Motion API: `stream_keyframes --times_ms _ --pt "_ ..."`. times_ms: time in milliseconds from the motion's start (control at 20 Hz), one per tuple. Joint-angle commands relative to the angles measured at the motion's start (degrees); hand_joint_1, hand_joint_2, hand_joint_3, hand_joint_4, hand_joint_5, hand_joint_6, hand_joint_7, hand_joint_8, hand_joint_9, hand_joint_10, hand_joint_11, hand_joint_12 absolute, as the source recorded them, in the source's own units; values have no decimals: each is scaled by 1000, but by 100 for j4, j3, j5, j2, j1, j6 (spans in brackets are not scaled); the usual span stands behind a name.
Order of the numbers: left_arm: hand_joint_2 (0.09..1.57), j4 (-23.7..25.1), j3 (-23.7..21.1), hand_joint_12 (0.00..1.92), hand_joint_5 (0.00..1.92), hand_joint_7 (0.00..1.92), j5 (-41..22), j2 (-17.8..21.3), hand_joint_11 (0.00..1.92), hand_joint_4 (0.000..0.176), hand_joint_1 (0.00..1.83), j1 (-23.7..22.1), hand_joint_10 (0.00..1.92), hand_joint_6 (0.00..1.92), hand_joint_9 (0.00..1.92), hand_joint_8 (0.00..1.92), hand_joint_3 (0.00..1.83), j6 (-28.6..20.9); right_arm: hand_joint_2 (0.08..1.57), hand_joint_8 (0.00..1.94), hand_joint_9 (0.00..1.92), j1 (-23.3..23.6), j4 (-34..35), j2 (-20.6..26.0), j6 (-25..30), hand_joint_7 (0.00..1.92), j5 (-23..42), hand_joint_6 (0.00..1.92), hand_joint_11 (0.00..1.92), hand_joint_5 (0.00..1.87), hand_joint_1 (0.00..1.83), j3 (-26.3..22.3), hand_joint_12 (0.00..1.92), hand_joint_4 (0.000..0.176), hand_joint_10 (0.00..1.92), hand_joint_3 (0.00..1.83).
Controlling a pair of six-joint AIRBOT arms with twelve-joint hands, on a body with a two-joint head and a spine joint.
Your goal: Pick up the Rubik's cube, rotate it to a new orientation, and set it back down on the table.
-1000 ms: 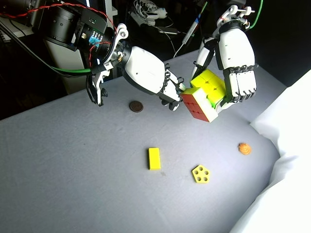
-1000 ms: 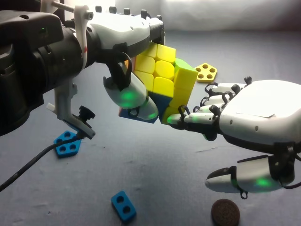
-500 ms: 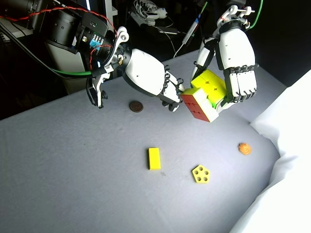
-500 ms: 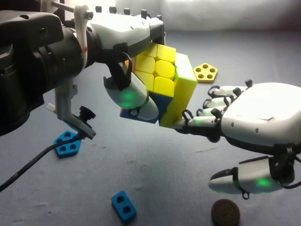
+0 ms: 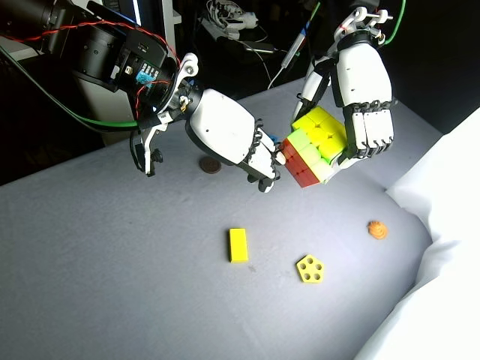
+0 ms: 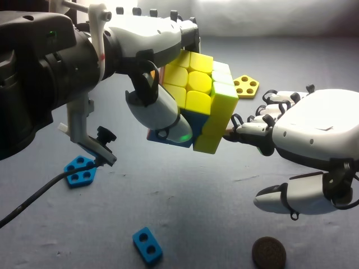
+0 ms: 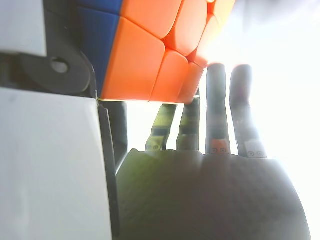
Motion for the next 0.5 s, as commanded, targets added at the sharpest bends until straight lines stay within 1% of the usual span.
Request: stream_keyframes --times_ms 0,50,100,150,200,250,350,400,450 --pt "972 247 -8 1921 128 0 185 21 11 0 1105 -106 1921 1768 49 1908 0 -52 1186 1378 188 70 -124 -1 12 285 259 3 0 122 440 -26 1072 0 1343 0" --pt "969 243 -8 1921 130 0 181 22 1 0 1098 -106 1921 1709 34 1905 0 -52 1177 1353 209 60 -101 5 3 306 257 6 0 134 458 -42 1081 0 1325 0" --pt "972 243 -8 1921 134 0 178 22 0 0 1090 -108 1921 1708 45 1901 0 -52 1175 1341 199 56 169 26 -226 289 257 3 0 131 462 -70 1079 0 1316 0" --pt "947 243 -8 1921 100 0 176 22 20 0 1078 -108 1921 1730 56 1898 0 -52 1179 1345 219 47 777 107 -731 319 256 6 0 142 449 -155 1101 0 1308 0" --pt "942 243 -8 1921 102 0 176 22 16 0 1066 -108 1921 1727 47 1892 0 -52 1179 1351 212 0 792 198 -806 308 256 4 0 142 448 -263 1078 0 1302 0" --pt "962 242 -7 1921 111 0 175 22 19 0 1095 -108 1921 1758 62 1901 1 -52 1180 1337 202 -39 792 334 -837 284 253 3 0 141 457 -410 1073 0 1295 0" --pt "972 242 -6 1921 126 0 166 22 50 0 1131 -108 1921 1757 78 1891 5 -52 1185 1335 199 -59 792 527 -857 297 189 1 0 132 447 -615 1049 0 1292 1" --pt "994 242 -5 1921 102 0 166 21 32 0 1125 -109 1921 1732 52 1884 12 -52 1185 1342 204 -44 792 591 -859 308 168 2 0 135 445 -692 1044 0 1297 1" --pt "974 240 -6 1921 109 0 166 21 6 0 1102 -111 1921 1724 46 1880 2 -52 1179 1337 208 -10 792 608 -859 300 126 3 0 140 452 -719 1071 0 1297 0"
